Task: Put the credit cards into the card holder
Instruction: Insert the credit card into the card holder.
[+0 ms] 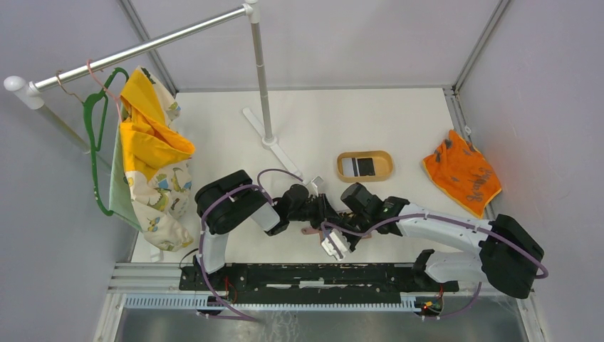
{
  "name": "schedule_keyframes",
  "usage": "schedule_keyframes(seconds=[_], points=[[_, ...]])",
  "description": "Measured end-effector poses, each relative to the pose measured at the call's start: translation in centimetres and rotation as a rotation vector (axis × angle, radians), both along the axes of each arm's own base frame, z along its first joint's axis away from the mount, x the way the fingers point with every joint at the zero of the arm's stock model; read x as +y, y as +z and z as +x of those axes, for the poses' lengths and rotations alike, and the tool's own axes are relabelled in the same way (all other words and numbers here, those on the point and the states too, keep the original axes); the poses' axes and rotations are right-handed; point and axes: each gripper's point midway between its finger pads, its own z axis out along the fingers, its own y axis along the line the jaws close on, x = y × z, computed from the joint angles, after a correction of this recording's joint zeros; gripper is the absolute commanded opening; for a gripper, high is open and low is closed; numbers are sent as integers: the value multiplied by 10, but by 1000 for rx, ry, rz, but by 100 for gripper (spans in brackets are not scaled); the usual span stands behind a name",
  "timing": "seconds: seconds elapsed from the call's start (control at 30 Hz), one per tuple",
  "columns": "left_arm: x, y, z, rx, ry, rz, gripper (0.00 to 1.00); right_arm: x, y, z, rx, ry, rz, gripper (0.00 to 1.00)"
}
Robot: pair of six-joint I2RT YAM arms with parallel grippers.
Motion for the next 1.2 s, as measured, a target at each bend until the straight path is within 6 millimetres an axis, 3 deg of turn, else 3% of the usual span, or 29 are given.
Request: schedule_keyframes(seconds=[0.27, 0.57, 1.2], points=[[0, 0, 0, -3, 0, -2, 31, 4, -22, 27, -146, -126, -123, 7], [0, 1, 0, -4, -1, -4, 32, -9, -43, 33, -217, -151, -246, 7], [-1, 2, 1, -11, -3, -14, 36, -35, -46, 42, -267, -148, -352, 7]])
